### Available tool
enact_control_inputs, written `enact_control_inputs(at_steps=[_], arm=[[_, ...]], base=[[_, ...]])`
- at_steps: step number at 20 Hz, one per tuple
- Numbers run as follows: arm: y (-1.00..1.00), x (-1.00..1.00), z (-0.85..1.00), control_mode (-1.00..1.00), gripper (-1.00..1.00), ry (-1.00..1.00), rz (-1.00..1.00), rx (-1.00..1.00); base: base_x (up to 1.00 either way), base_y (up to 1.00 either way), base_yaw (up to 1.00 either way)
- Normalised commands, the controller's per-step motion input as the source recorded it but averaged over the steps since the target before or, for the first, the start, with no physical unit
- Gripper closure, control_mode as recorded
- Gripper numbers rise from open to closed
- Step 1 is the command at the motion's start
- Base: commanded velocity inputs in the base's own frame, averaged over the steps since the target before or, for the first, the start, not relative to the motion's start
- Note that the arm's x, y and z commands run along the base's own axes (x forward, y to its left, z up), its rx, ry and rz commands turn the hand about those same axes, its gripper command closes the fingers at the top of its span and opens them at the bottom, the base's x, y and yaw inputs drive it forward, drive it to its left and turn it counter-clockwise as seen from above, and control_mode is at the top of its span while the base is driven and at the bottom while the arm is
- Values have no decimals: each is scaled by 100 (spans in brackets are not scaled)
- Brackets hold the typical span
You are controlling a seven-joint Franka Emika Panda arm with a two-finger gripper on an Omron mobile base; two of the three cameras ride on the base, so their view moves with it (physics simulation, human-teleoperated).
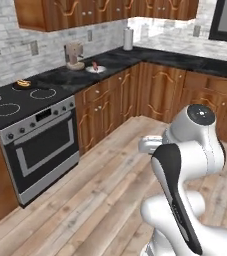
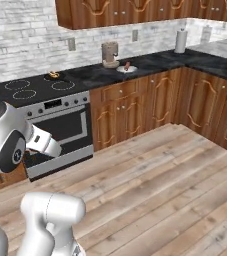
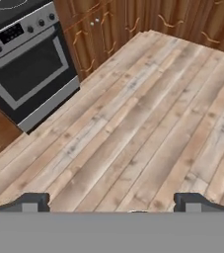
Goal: Place the cold items (sweet potato and carrot) from the fridge in one tupperware on the dining counter. Place the warm items (hot dog and kebab skewer) in the stove area in another tupperware.
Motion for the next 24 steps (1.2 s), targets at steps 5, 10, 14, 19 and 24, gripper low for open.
enact_control_inputs(at_steps=[5,10,14,19,24], arm=[[0,0,0,100,-100,0,0,0],[0,0,0,100,-100,0,0,0],[0,0,0,100,-100,0,0,0],[0,0,0,100,-100,0,0,0],[0,0,0,100,-100,0,0,0]], base=[[100,-6,2],[100,-13,5],[100,-20,11],[100,-21,12],[100,-17,10]])
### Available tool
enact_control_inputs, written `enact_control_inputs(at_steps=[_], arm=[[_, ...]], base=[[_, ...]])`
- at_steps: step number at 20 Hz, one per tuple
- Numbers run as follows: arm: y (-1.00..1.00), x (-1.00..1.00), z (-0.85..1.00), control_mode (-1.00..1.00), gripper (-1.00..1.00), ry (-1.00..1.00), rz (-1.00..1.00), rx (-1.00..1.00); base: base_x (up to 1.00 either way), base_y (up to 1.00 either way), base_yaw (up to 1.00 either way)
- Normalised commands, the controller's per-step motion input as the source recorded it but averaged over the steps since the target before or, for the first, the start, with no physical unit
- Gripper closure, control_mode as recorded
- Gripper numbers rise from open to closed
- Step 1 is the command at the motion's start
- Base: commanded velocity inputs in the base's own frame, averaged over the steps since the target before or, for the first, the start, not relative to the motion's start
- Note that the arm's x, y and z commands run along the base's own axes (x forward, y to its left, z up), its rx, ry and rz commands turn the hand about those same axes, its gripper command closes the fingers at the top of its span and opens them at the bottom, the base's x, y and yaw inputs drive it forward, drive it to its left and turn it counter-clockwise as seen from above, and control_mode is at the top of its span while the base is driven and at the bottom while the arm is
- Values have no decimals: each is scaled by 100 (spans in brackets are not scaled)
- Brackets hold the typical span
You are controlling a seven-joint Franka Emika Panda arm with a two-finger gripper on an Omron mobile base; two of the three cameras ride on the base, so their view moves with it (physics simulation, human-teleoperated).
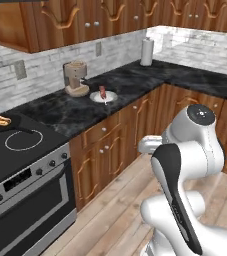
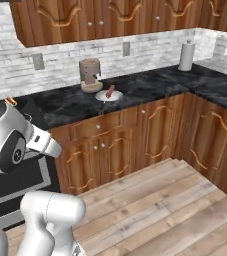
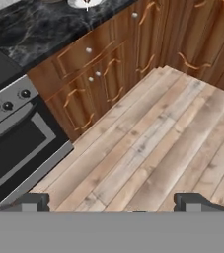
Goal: Place the cold items (sweet potato and carrot) from the fridge in one tupperware on the dining counter. Place the warm items (hot dog and kebab skewer) in the stove area in another tupperware.
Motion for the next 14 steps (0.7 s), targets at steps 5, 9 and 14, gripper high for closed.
enact_control_inputs(at_steps=[5,9,14], arm=[[0,0,0,100,-100,0,0,0],[0,0,0,100,-100,0,0,0],[0,0,0,100,-100,0,0,0]], base=[[100,-20,12],[100,-22,13],[87,-15,19]])
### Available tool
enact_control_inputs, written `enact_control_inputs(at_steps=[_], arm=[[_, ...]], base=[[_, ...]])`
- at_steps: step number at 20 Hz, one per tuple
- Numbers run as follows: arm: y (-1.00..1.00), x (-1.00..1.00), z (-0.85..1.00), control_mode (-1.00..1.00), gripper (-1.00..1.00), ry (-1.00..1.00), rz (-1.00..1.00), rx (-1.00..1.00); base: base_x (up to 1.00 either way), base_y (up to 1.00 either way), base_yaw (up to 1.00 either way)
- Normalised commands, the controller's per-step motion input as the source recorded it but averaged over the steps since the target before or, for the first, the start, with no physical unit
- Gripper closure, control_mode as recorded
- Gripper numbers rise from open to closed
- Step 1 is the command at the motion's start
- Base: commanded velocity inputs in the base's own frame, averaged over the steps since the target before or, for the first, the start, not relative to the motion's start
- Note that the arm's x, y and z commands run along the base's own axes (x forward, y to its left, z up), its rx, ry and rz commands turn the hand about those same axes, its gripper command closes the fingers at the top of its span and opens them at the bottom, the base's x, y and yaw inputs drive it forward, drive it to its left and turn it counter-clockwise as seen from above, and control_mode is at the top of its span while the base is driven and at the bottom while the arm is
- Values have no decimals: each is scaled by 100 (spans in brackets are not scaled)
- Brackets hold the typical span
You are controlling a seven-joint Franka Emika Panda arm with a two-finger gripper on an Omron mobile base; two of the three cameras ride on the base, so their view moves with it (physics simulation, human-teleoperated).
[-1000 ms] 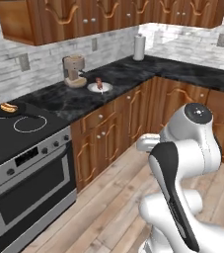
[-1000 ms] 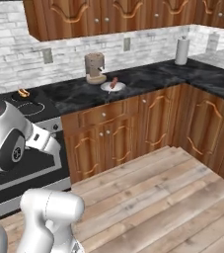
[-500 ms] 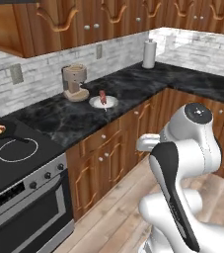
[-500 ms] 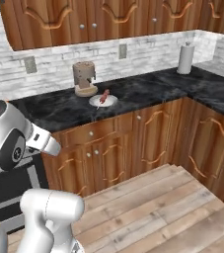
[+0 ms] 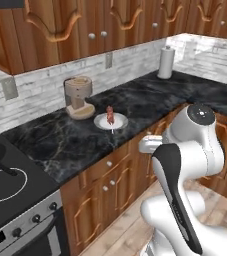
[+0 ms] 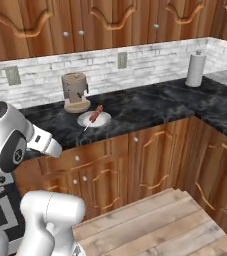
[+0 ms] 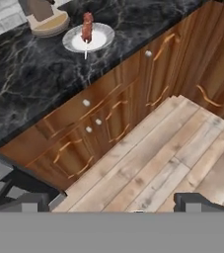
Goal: Place the cold items (sweet potato and carrot) from the fridge in one tupperware on the dining counter. Place the warm items (hot dog and kebab skewer) in the stove area in another tupperware.
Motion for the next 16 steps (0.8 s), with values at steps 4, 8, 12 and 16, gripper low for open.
enact_control_inputs(at_steps=[4,8,12,16], arm=[[0,0,0,100,-100,0,0,0],[0,0,0,100,-100,0,0,0],[0,0,0,100,-100,0,0,0],[0,0,0,100,-100,0,0,0]], base=[[79,-14,24],[76,-29,19],[83,-15,14],[87,0,7]])
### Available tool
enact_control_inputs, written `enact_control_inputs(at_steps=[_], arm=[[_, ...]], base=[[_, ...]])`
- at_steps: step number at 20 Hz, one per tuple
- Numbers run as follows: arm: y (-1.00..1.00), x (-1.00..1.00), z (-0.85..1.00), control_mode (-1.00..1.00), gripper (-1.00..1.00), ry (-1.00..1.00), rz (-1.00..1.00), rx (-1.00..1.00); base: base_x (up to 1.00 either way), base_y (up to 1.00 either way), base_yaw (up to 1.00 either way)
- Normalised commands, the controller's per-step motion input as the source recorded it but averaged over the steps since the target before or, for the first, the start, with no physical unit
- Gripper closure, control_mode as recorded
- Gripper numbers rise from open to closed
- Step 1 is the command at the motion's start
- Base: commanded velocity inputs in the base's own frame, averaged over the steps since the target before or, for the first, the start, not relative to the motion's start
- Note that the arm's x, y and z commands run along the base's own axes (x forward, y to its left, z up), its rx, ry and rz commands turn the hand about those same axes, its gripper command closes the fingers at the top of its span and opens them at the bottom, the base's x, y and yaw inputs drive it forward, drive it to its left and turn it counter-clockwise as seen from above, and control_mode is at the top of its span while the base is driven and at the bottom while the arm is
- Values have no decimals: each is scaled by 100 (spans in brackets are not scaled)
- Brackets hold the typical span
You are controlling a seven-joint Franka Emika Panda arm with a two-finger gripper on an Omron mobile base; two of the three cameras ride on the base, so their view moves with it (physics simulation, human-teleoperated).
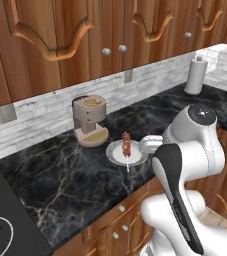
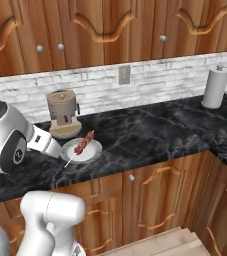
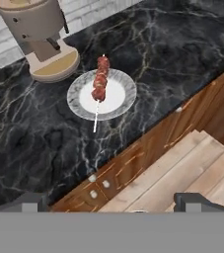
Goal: Place the cold items (sweet potato and carrot) from the fridge in one tupperware on the dining counter. Place the warm items (hot dog and kebab skewer) in the stove area in another tupperware.
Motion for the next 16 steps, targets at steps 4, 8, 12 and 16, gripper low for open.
enact_control_inputs(at_steps=[4,8,12,16], arm=[[0,0,0,100,-100,0,0,0],[-2,100,-18,-100,-100,15,8,1],[0,88,-50,-100,-100,18,2,0],[0,63,-68,-100,-100,15,2,0]], base=[[92,-2,10],[0,0,0],[0,0,0],[0,0,0]])
